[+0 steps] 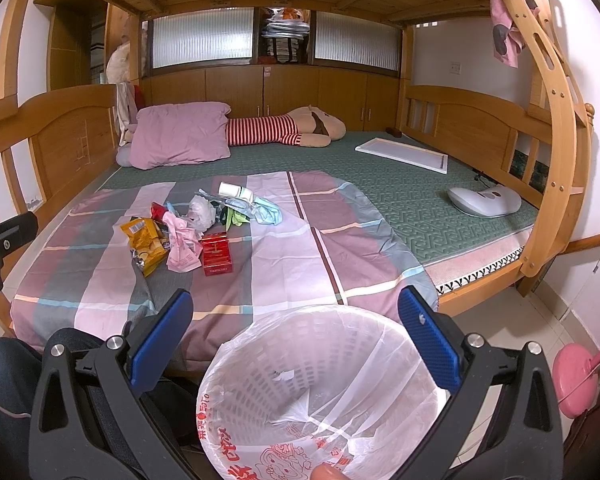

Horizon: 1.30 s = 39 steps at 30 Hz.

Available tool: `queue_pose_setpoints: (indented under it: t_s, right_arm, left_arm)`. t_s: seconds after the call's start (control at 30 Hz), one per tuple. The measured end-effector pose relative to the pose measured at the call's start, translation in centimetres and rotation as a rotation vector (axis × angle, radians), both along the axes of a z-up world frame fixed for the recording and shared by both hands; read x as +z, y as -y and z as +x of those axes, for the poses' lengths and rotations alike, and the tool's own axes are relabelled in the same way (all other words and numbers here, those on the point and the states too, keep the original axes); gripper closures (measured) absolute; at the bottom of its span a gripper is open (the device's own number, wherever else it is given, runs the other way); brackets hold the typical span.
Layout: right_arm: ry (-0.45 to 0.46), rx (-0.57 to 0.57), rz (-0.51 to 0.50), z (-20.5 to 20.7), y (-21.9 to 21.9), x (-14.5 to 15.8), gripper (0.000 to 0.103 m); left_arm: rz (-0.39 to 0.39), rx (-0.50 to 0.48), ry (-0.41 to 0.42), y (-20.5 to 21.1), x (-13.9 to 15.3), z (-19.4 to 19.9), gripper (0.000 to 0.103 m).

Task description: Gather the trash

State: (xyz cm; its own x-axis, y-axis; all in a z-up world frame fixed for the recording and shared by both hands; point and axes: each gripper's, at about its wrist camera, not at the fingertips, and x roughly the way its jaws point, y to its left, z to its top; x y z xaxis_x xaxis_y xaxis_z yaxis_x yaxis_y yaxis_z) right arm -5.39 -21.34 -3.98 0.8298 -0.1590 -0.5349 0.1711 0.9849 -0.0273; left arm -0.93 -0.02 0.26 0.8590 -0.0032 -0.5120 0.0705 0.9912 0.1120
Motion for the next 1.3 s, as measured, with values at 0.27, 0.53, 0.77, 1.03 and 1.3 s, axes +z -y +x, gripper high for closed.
queue_pose_setpoints:
  t_s: [0.27,0.53,0.77,1.03,1.3]
  right_arm:
    - [0.0,0.004,0.0,0.0,0.3,0.2,0.003]
    - [-0.158,0.024,0.04,3.4,0.0,-2.8,0.003]
    - [-0.209,0.113,0.161,7.7,-1.5,-4.4,0.037]
    - [-0.25,0.155,0.11,15.2,-6.8,-5.8,0.047]
    - [-0.3,0.156,0.057,25.7,-10.8,-10.1,0.046]
  left_arm:
    - [0.0,-0.003,-0.001,0.0,-0.1,0.0,0.002]
    - [-0.095,0.11,-0.036,-6.3,-0.5,3.6,0.002]
    - [-0.169,0.161,-0.158,-12.3,-4.3,11.1,0.036]
    - [-0.266,-0.007,-0.335,-11.9,-11.5,23.7,0.015]
    - [-0.333,-0.076,-0.459,-11.0,-17.7,33.0,0.022]
